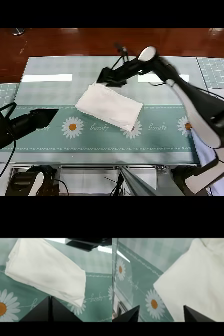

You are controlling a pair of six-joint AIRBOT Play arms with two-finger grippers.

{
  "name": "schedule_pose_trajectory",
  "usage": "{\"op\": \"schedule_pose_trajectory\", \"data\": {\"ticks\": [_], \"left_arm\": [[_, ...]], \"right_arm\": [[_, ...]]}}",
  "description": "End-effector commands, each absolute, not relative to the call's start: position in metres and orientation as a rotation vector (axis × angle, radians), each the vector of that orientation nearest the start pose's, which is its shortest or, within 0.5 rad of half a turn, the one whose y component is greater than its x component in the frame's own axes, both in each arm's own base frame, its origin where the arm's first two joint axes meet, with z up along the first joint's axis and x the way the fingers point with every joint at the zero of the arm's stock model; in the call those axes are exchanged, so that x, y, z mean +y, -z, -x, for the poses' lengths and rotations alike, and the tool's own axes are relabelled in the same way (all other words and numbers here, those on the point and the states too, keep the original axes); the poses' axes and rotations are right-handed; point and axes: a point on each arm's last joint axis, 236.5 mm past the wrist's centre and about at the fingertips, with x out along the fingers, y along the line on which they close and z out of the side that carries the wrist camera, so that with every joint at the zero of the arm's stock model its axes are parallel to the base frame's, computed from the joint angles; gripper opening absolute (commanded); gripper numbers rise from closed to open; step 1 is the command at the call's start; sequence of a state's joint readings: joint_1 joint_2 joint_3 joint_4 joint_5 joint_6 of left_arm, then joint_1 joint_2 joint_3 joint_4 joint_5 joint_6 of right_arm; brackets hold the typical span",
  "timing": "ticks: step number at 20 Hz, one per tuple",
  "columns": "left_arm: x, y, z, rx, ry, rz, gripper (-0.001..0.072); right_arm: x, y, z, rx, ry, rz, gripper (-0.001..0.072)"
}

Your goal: Fold the shirts.

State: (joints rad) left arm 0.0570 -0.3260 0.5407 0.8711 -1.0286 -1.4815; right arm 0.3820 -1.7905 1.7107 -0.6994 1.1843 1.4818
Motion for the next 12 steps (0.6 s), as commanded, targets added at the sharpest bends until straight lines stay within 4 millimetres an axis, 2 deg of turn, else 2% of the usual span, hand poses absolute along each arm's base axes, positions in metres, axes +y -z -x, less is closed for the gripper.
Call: {"op": "schedule_pose_trajectory", "data": {"ticks": [1, 3, 4, 6, 7, 9, 11, 12], "left_arm": [[-0.117, -0.108, -0.24, 0.76, 0.393, 0.528, 0.002], [-0.117, -0.108, -0.24, 0.76, 0.393, 0.527, 0.002], [-0.116, -0.108, -0.241, 0.758, 0.391, 0.528, 0.002], [-0.115, -0.108, -0.243, 0.746, 0.386, 0.527, 0.0021], [-0.114, -0.109, -0.245, 0.737, 0.383, 0.528, 0.0021], [-0.112, -0.113, -0.25, 0.71, 0.373, 0.532, 0.002], [-0.11, -0.116, -0.253, 0.691, 0.365, 0.535, 0.0021], [-0.109, -0.117, -0.254, 0.686, 0.363, 0.536, 0.002]], "right_arm": [[0.212, -0.076, -0.403, 1.375, -0.643, -0.222, 0.0627], [0.13, -0.086, -0.386, 1.323, -0.378, -0.14, 0.0627], [0.103, -0.085, -0.371, 1.269, -0.274, -0.185, 0.0626], [0.081, -0.06, -0.331, 1.166, -0.136, -0.354, 0.0626], [0.08, -0.039, -0.311, 1.13, -0.075, -0.475, 0.0626], [0.103, 0.007, -0.279, 1.079, -0.022, -0.816, 0.0623], [0.136, 0.034, -0.266, 1.076, -0.068, -1.047, 0.0617], [0.147, 0.044, -0.262, 1.096, -0.099, -1.063, 0.0617]]}}
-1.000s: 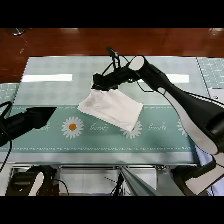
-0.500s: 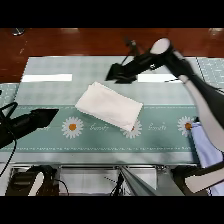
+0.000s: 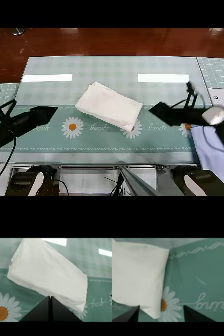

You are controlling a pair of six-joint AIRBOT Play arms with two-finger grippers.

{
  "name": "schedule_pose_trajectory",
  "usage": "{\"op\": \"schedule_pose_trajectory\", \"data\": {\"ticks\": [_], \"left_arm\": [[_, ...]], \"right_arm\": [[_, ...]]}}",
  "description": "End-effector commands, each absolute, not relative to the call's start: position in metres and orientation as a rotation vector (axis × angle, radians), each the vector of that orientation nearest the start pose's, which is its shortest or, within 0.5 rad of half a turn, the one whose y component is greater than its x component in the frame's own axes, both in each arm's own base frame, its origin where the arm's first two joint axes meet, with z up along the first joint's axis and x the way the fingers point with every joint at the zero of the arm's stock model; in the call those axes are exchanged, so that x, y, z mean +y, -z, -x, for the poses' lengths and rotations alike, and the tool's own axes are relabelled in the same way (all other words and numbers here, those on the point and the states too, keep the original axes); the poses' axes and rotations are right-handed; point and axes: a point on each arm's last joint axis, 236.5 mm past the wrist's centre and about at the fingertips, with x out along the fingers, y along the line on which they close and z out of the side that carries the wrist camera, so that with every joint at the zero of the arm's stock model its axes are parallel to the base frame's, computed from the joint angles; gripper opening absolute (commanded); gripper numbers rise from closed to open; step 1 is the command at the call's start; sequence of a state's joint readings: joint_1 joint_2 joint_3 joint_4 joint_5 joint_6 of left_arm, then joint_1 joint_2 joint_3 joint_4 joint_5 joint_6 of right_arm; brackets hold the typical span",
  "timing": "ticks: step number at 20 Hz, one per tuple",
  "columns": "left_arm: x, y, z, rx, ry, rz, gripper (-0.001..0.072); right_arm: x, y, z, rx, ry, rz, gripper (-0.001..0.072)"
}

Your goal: Fold the shirts.

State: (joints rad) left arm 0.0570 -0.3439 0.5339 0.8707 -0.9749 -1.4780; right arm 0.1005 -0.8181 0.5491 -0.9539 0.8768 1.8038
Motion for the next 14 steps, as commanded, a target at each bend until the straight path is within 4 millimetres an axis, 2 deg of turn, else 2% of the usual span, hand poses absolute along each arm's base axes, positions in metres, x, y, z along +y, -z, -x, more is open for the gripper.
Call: {"op": "schedule_pose_trajectory", "data": {"ticks": [1, 7, 10, 11, 12, 13, 14], "left_arm": [[-0.109, -0.117, -0.255, 0.685, 0.362, 0.536, 0.0021], [-0.117, -0.108, -0.258, 0.74, 0.381, 0.587, 0.0021], [-0.121, -0.103, -0.258, 0.765, 0.389, 0.587, 0.0021], [-0.123, -0.101, -0.258, 0.773, 0.394, 0.587, 0.002], [-0.124, -0.099, -0.258, 0.781, 0.398, 0.586, 0.002], [-0.126, -0.097, -0.258, 0.789, 0.401, 0.585, 0.0021], [-0.126, -0.096, -0.259, 0.795, 0.402, 0.587, 0.0021]], "right_arm": [[0.157, 0.053, -0.26, 1.138, -0.124, -1.042, 0.0617], [0.192, 0.106, -0.282, 1.395, -0.223, -0.926, 0.0617], [0.221, 0.107, -0.297, 1.474, -0.356, -0.966, 0.0616], [0.23, 0.104, -0.306, 1.467, -0.395, -0.977, 0.0561], [0.238, 0.1, -0.313, 1.461, -0.423, -0.971, 0.0417], [0.248, 0.095, -0.318, 1.452, -0.477, -0.933, 0.0208], [0.259, 0.086, -0.322, 1.435, -0.555, -0.879, 0.0034]]}}
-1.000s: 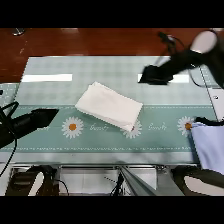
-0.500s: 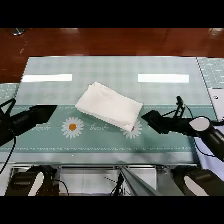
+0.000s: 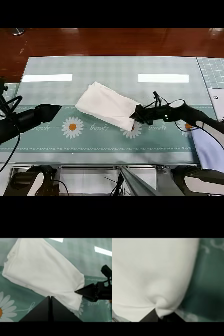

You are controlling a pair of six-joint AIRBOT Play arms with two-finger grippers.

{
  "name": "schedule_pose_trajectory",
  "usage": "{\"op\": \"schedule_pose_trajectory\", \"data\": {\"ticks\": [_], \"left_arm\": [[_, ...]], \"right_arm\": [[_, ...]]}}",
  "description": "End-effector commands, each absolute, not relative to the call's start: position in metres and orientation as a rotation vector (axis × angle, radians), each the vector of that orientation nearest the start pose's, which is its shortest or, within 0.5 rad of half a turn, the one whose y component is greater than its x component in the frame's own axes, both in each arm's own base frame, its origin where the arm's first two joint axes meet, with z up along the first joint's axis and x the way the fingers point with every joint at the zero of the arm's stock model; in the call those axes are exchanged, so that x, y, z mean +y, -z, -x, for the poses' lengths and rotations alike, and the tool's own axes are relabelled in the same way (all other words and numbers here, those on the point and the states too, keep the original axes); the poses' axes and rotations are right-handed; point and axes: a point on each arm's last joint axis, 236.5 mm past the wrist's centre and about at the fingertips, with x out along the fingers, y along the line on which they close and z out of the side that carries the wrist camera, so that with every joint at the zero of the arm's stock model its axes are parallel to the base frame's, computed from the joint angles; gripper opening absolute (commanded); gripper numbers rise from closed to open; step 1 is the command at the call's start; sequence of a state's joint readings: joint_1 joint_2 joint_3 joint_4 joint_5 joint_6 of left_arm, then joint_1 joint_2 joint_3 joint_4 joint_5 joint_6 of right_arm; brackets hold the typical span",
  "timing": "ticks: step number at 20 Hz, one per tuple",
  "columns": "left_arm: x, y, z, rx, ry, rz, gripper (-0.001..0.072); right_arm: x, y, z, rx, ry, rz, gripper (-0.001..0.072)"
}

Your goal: Fold the shirts.

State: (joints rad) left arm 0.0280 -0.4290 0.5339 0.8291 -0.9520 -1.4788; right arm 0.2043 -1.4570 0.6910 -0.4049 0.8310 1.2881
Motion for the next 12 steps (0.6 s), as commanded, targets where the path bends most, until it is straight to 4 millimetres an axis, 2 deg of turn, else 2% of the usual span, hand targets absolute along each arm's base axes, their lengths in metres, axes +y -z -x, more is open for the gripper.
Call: {"op": "schedule_pose_trajectory", "data": {"ticks": [1, 3, 4, 5, 7, 9, 12], "left_arm": [[-0.126, -0.094, -0.259, 0.801, 0.4, 0.588, 0.0021], [-0.126, -0.092, -0.26, 0.807, 0.397, 0.589, 0.0021], [-0.126, -0.091, -0.261, 0.81, 0.395, 0.589, 0.0021], [-0.125, -0.09, -0.261, 0.813, 0.393, 0.588, 0.0021], [-0.125, -0.087, -0.263, 0.822, 0.39, 0.589, 0.0021], [-0.125, -0.085, -0.263, 0.831, 0.388, 0.591, 0.0022], [-0.125, -0.084, -0.264, 0.836, 0.387, 0.592, 0.0022]], "right_arm": [[0.268, 0.072, -0.327, 1.422, -0.624, -0.833, 0.0031], [0.274, 0.032, -0.339, 1.386, -0.749, -0.717, 0.0031], [0.272, 0.008, -0.349, 1.358, -0.766, -0.649, 0.0031], [0.272, -0.023, -0.36, 1.315, -0.778, -0.614, 0.0031], [0.268, -0.098, -0.383, 1.173, -0.836, -0.532, 0.0031], [0.234, -0.145, -0.403, 1.12, -0.739, -0.428, 0.0031], [0.168, -0.197, -0.416, 1.09, -0.561, -0.384, 0.0031]]}}
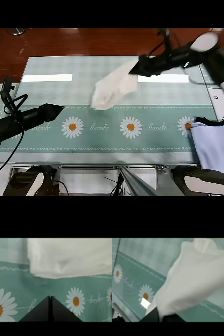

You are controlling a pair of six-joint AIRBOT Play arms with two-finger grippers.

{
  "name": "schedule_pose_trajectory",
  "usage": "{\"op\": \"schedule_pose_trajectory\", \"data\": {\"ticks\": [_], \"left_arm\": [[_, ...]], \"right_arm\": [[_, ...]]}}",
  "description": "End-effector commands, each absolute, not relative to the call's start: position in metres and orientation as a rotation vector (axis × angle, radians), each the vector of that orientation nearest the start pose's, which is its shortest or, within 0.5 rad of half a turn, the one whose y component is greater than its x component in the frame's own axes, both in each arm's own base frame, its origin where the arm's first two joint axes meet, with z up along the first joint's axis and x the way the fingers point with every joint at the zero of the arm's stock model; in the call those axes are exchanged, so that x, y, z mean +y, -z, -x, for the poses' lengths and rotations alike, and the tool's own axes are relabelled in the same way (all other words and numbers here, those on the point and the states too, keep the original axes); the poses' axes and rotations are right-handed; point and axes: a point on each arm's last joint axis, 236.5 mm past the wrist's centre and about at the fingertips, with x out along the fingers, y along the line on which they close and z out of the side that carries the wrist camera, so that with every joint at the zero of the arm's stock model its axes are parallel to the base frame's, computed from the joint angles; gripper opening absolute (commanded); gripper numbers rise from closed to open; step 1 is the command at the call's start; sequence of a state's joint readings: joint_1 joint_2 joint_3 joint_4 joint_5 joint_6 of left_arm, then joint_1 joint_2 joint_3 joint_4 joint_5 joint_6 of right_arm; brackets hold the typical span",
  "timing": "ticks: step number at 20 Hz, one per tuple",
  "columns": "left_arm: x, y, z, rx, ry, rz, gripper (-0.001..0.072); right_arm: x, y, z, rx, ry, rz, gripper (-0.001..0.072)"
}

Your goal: Fold the shirts.

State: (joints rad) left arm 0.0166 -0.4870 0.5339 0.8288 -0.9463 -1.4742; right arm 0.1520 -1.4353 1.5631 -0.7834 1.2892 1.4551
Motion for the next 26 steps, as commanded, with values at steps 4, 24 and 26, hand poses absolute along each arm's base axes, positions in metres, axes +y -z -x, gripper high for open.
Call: {"op": "schedule_pose_trajectory", "data": {"ticks": [4, 24, 26], "left_arm": [[-0.125, -0.083, -0.264, 0.838, 0.386, 0.592, 0.0022], [-0.125, -0.084, -0.265, 0.833, 0.384, 0.593, 0.0022], [-0.123, -0.084, -0.268, 0.825, 0.378, 0.596, 0.0022]], "right_arm": [[0.072, -0.237, -0.399, 1.065, -0.342, -0.456, 0.003], [-0.166, -0.176, -0.031, 1.042, 1.283, -0.789, 0.0084], [-0.17, -0.174, -0.011, 1.054, 1.386, -0.787, 0.0458]]}}
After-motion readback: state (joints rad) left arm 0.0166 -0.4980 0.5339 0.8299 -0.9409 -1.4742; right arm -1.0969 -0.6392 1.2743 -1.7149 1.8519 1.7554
